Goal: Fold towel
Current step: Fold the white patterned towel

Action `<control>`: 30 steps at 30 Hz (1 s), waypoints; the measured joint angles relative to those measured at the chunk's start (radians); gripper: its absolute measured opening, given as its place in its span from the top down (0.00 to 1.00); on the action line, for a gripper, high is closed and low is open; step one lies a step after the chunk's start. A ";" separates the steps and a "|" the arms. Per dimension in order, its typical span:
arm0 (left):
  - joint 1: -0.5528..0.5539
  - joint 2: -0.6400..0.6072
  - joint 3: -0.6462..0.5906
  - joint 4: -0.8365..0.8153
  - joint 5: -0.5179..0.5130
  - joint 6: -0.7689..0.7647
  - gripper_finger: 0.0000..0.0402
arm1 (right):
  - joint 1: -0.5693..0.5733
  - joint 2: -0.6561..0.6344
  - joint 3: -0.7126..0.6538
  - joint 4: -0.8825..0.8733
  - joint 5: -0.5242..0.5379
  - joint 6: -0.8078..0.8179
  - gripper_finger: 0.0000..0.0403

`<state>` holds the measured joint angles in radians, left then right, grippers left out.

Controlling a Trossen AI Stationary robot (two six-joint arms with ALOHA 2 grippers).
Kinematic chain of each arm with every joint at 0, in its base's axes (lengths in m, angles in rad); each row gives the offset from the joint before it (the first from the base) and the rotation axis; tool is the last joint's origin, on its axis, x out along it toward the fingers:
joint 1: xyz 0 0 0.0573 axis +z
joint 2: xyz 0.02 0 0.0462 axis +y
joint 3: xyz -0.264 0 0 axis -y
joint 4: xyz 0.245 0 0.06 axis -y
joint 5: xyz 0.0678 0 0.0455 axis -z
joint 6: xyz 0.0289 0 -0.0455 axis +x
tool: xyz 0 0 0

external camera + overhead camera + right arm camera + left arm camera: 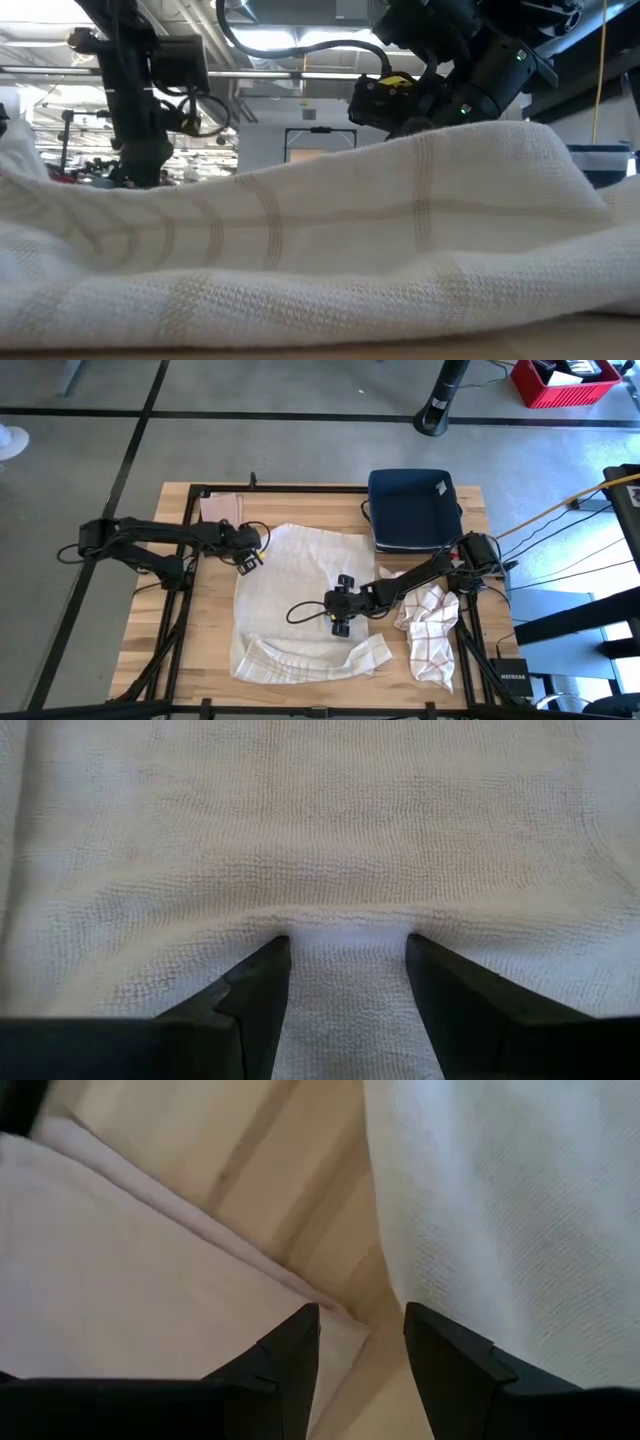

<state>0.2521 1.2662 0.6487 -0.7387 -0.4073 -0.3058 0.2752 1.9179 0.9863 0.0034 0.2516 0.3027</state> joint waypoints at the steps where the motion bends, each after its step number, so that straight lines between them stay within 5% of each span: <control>1: 0.004 0.014 0.000 0.000 0.003 0.002 0.65 | 0.000 0.000 0.000 0.000 0.000 0.000 0.49; 7: 0.026 0.096 -0.001 0.059 0.037 0.060 0.65 | 0.000 0.000 0.000 0.000 -0.001 0.000 0.49; 15: -0.020 0.121 -0.001 0.399 0.234 0.107 0.65 | 0.000 0.000 0.000 0.000 -0.008 0.003 0.49; 24: -0.111 0.287 0.005 0.474 0.259 0.054 0.65 | 0.000 -0.001 0.000 -0.002 -0.010 0.005 0.49; 30: -0.201 0.265 0.037 0.522 0.315 0.080 0.65 | 0.000 -0.002 0.000 -0.003 -0.017 0.006 0.49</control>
<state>0.0513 1.5317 0.6861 -0.2165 -0.0924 -0.2262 0.2756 1.9163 0.9863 0.0003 0.2344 0.3088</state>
